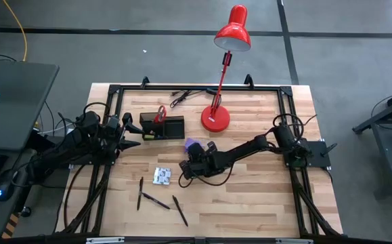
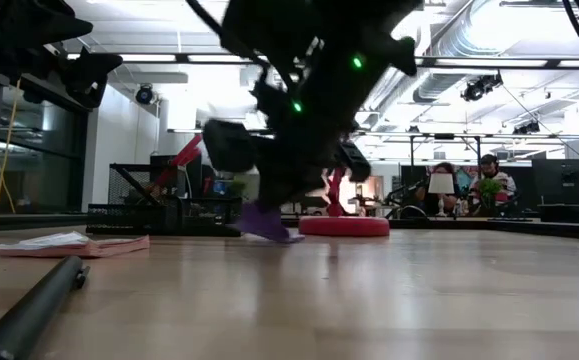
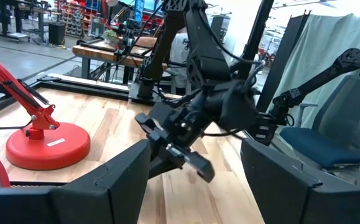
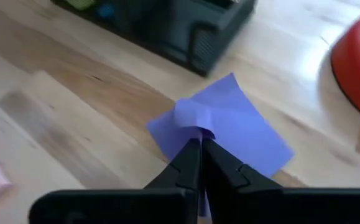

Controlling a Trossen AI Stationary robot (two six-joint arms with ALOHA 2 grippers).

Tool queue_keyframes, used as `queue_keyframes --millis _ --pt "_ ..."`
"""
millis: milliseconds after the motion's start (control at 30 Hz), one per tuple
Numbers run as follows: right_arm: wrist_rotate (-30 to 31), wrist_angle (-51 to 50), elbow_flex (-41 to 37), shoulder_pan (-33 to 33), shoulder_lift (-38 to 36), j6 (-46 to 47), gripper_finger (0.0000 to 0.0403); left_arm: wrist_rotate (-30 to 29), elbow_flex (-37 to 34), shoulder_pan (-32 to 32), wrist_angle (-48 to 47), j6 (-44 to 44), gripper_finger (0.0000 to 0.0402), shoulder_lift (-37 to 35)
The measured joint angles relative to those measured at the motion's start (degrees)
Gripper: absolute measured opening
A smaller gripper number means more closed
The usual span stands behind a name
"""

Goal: Pick and place office supplies into organizer
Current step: Put the violet sticky notes into the black desk organizer

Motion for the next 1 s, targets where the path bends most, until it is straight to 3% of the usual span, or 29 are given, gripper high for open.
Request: queue_keyframes --millis 667,1000 --pt "8.79 -16.01 18.78 -1.96 -0.15 -22.26 0.0003 -0.01 -0.01 -0.01 0.00 0.00 0.0239 0.01" --pt "-0.85 -13.95 19.53 -8.64 -0.15 -40.05 0.0001 0.00 -0.02 0.00 0.00 -0.01 0.0239 0.02"
